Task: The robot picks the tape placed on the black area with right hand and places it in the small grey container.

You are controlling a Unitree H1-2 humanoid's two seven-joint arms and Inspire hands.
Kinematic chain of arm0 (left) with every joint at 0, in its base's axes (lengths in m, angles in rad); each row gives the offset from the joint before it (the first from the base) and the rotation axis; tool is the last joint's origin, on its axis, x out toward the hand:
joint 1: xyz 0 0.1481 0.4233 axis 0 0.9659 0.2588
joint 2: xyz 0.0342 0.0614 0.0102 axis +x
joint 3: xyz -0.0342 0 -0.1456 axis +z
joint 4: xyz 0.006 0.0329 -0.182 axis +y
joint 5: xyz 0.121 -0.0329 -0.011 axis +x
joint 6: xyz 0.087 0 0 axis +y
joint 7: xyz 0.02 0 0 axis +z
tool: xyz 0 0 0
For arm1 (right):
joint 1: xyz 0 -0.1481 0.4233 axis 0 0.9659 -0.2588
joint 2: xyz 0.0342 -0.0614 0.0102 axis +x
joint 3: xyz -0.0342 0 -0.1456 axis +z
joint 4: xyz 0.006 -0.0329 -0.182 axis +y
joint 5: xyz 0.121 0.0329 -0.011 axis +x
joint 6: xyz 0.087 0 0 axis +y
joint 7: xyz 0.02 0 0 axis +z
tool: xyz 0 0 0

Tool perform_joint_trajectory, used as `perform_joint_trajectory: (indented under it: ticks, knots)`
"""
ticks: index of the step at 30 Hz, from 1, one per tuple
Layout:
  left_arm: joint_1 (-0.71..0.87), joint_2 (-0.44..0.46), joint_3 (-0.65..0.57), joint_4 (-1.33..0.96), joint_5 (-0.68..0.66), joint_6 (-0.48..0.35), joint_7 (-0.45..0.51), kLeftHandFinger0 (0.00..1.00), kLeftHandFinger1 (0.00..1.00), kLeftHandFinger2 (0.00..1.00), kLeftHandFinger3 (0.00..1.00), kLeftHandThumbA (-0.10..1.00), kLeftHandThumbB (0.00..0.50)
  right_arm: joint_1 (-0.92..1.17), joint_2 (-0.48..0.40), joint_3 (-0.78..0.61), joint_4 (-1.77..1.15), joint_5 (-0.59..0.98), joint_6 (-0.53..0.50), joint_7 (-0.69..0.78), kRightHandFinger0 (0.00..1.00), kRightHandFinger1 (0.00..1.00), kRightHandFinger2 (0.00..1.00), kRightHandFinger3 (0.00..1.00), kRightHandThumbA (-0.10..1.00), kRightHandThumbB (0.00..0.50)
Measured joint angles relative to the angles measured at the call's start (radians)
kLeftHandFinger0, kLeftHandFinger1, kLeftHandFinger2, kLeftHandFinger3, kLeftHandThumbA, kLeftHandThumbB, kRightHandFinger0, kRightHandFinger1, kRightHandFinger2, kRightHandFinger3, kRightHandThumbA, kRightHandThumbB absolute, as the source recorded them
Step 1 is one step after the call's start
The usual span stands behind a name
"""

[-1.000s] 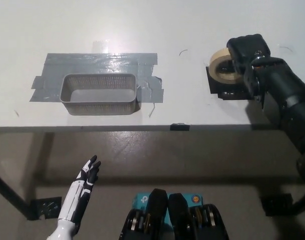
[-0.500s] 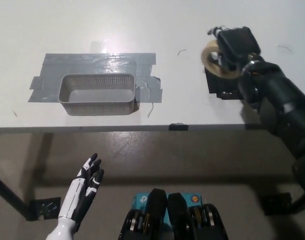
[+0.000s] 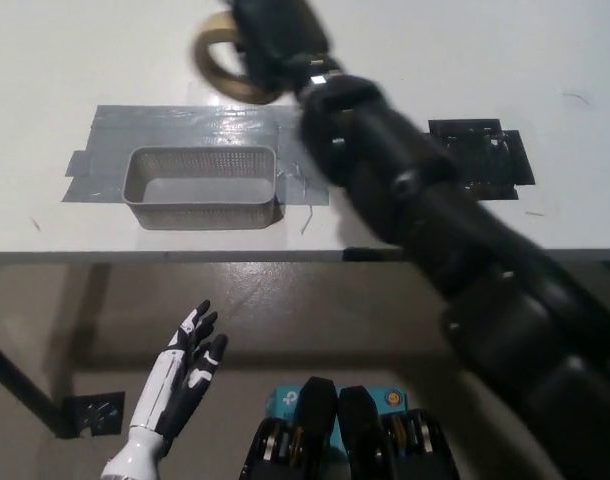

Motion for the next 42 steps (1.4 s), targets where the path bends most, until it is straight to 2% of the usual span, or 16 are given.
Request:
perform_joint_trajectory:
  ticks: [2, 4, 7, 8, 11, 14, 16, 21, 22, 23, 24, 25, 26, 27, 29, 42]
  knots:
    - [0.000, -0.001, -0.006, 0.000, 0.001, 0.001, 0.000, 0.98, 1.00, 1.00, 1.00, 0.85, 0.013, -0.017, 0.034, -0.002, 0.005, 0.004, -0.002, -0.003, 0.00, 0.31, 0.75, 0.74, -0.10, 0.185]
    - [0.000, -0.001, -0.013, -0.002, 0.002, 0.001, 0.000, 0.97, 1.00, 1.00, 1.00, 0.84, 0.002, -0.032, 0.056, -0.002, 0.017, 0.006, -0.002, -0.006, 0.00, 0.29, 0.76, 0.72, -0.10, 0.187]
    - [-0.001, -0.001, -0.022, -0.003, 0.004, 0.001, 0.000, 0.96, 1.00, 1.00, 1.00, 0.80, 0.000, -0.045, 0.079, -0.001, 0.032, 0.007, -0.002, -0.013, 0.00, 0.31, 0.80, 0.71, -0.10, 0.198]
    - [-0.001, -0.001, -0.024, -0.004, 0.005, 0.002, 0.000, 0.96, 1.00, 1.00, 1.00, 0.80, 0.007, -0.045, 0.084, -0.001, 0.037, 0.008, -0.002, -0.016, 0.00, 0.39, 0.85, 0.82, -0.10, 0.166]
    - [-0.004, -0.001, -0.032, -0.005, 0.005, 0.002, -0.001, 0.97, 1.00, 1.00, 1.00, 0.80, 0.016, -0.042, 0.098, 0.001, 0.051, 0.010, -0.002, -0.018, 0.00, 0.43, 0.87, 0.89, -0.10, 0.167]
    - [-0.007, -0.001, -0.041, -0.005, 0.006, 0.002, -0.006, 0.97, 1.00, 1.00, 1.00, 0.80, 0.039, -0.038, 0.106, 0.016, 0.070, 0.008, 0.003, -0.018, 0.00, 0.35, 0.78, 0.57, -0.10, 0.220]
    - [-0.007, -0.001, -0.046, -0.005, 0.008, 0.002, -0.007, 0.95, 1.00, 1.00, 1.00, 0.83, 0.029, -0.034, 0.108, 0.031, 0.078, 0.004, 0.011, -0.018, 0.00, 0.26, 0.72, 0.47, -0.10, 0.240]
    - [-0.011, 0.000, -0.052, -0.005, 0.015, 0.006, -0.013, 0.99, 1.00, 1.00, 1.00, 0.83, 0.053, -0.012, 0.105, 0.066, 0.093, -0.005, 0.027, -0.019, 0.00, 0.24, 0.74, 0.61, -0.10, 0.217]
    - [-0.012, 0.000, -0.052, -0.006, 0.015, 0.009, -0.015, 1.00, 1.00, 1.00, 1.00, 0.80, 0.029, -0.005, 0.104, 0.072, 0.094, -0.005, 0.029, -0.020, 0.17, 0.42, 0.84, 0.77, -0.07, 0.213]
    - [-0.014, 0.000, -0.052, -0.006, 0.015, 0.011, -0.016, 1.00, 1.00, 1.00, 1.00, 0.78, 0.020, 0.001, 0.104, 0.075, 0.094, -0.005, 0.030, -0.020, 0.22, 0.47, 0.86, 0.83, 0.05, 0.236]
    - [-0.016, 0.000, -0.052, -0.006, 0.014, 0.014, -0.019, 0.99, 1.00, 1.00, 1.00, 0.78, 0.018, 0.010, 0.104, 0.078, 0.096, -0.005, 0.035, -0.017, 0.17, 0.39, 0.74, 0.79, 0.15, 0.237]
    - [-0.018, 0.000, -0.052, -0.006, 0.014, 0.015, -0.023, 0.99, 1.00, 1.00, 1.00, 0.78, 0.026, 0.020, 0.103, 0.080, 0.098, -0.005, 0.040, -0.010, 0.32, 0.58, 0.85, 0.93, 0.26, 0.288]
    - [-0.019, 0.000, -0.052, -0.006, 0.014, 0.016, -0.025, 0.97, 1.00, 1.00, 1.00, 0.80, 0.023, 0.030, 0.103, 0.080, 0.100, -0.004, 0.044, 0.002, 0.98, 1.00, 1.00, 1.00, 0.39, 0.368]
    - [-0.019, 0.000, -0.053, -0.006, 0.015, 0.016, -0.026, 0.96, 1.00, 1.00, 1.00, 0.82, 0.022, 0.040, 0.103, 0.076, 0.101, 0.000, 0.046, 0.021, 1.00, 1.00, 1.00, 1.00, 0.52, 0.443]
    - [-0.019, 0.000, -0.053, -0.006, 0.015, 0.016, -0.029, 0.96, 1.00, 1.00, 1.00, 0.84, 0.021, 0.066, 0.102, 0.074, 0.106, 0.004, 0.056, 0.070, 1.00, 1.00, 1.00, 1.00, 0.64, 0.499]
    - [-0.036, 0.000, -0.049, -0.006, 0.019, 0.017, -0.032, 0.94, 1.00, 1.00, 1.00, 0.79, 0.028, 0.104, 0.037, 0.070, 0.047, 0.021, 0.072, 0.313, 1.00, 1.00, 1.00, 1.00, 0.75, 0.500]
